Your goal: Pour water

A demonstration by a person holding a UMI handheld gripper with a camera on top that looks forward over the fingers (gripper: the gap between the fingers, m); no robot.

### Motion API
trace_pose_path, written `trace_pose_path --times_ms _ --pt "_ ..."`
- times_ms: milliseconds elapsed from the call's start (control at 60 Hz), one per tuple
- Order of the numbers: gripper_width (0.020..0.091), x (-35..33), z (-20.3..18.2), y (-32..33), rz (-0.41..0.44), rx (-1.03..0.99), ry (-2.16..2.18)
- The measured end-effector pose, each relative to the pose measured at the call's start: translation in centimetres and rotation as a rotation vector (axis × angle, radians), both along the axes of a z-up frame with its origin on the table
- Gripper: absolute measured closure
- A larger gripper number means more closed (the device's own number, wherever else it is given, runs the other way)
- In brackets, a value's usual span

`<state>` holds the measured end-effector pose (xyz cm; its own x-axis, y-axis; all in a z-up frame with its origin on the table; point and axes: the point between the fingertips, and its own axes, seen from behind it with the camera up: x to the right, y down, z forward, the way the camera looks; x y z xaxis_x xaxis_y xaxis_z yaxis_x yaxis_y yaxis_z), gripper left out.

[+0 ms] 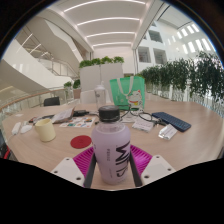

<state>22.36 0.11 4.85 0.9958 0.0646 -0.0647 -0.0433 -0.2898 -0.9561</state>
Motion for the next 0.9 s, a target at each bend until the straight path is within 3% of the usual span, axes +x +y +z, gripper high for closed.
trace_pose_path --times_ms 17,217,400,483,550,750,817,900 --pt "0.0543 0.0 -0.2 0.1 0.0 -0.002 -0.001" --pt "0.0558 -0.8 0.0 0.8 -0.002 0.04 0.005" --pt "0.0681 -0.5 -0.2 1.7 -0.071 -0.1 0.059" --pt "0.0703 -0.7 2.0 2.9 -0.102 -0.12 0.026" --pt "0.0704 -1.1 6.0 4.5 -0.113 -0.076 -0.079" --pt "0.0708 -8.6 19.0 9.9 -0.036 0.076 -0.611" --pt "0.0707 -12.2 20.3 11.2 0.017 0.077 -0.917" --pt "0.0708 -17.1 18.5 13.4 0.133 0.064 -1.319"
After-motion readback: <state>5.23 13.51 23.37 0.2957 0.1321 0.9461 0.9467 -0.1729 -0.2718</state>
